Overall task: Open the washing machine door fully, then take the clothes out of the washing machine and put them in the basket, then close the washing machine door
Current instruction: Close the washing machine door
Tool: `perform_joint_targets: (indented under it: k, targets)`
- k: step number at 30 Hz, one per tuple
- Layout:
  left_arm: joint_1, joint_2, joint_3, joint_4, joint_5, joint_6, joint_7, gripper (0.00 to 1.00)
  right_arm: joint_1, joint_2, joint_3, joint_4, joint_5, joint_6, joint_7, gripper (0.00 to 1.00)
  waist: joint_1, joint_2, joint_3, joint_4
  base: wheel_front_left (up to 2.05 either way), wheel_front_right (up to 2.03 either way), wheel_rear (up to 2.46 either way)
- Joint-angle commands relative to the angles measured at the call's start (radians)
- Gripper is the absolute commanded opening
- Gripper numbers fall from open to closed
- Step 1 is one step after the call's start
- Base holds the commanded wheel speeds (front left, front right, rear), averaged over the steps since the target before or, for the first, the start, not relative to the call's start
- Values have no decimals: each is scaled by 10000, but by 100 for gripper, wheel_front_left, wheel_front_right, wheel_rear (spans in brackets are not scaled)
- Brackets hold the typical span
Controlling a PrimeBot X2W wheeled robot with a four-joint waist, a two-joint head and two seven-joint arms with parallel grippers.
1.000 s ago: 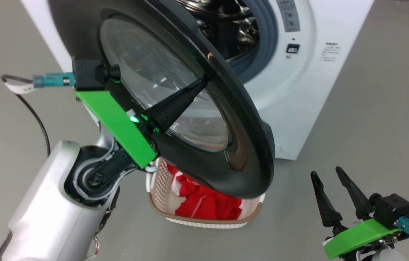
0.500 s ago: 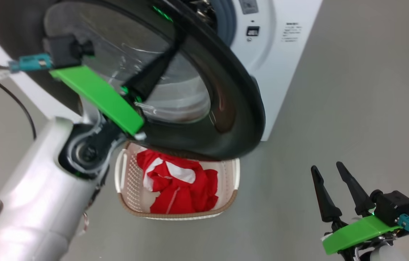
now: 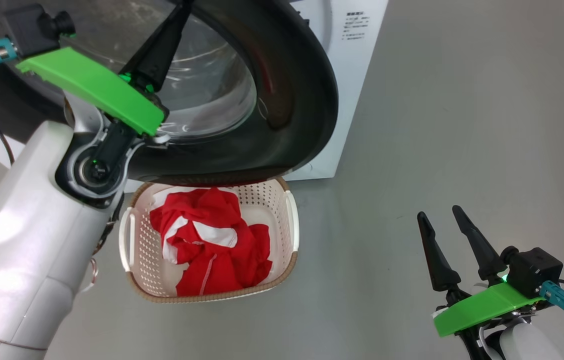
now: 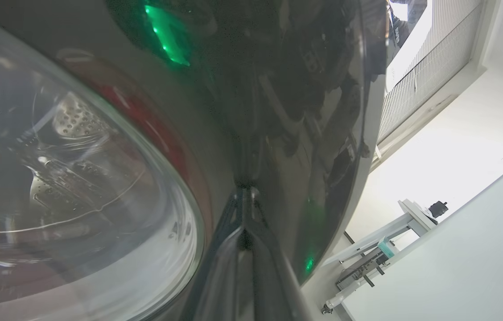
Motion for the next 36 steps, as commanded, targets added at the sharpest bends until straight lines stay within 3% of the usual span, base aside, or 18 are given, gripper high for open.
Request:
perform_joint_targets:
  k: [1, 15, 24, 27, 31, 33, 36]
  targets:
    - [-453, 426, 251, -145, -57, -67, -119, 0, -211, -21, 211, -244, -144, 50, -63, 100, 0, 0, 46, -81, 0, 0, 0]
    - [-343, 705, -514, -12, -743, -67, -739, 0, -190, -74, 164, -195, -171, 50, -63, 100, 0, 0, -110, 259, 0, 0, 0]
    - [823, 1090, -1269, -371, -610, -67, -1667, 2, 9, -219, 131, -126, -128, 50, -63, 100, 0, 0, -494, 764, 0, 0, 0]
    - [1324, 1185, -1508, -433, -603, -67, -2046, 31, 120, -290, 115, -121, -116, 50, -63, 100, 0, 0, -636, 942, 0, 0, 0]
    - [2032, 1415, -1732, -438, -563, -67, -2432, 49, 316, -394, 88, -111, -89, 50, -63, 100, 0, 0, -849, 1132, 0, 0, 0]
    - [2192, 1492, -1779, -396, -491, -67, -2518, 52, 365, -420, 82, -107, -80, 50, -63, 100, 0, 0, -901, 1175, 0, 0, 0]
    - [2674, 1663, -1744, -289, -315, -67, -2714, 88, 490, -491, 80, -91, -52, 50, -63, 100, 0, 0, -1041, 1278, 0, 0, 0]
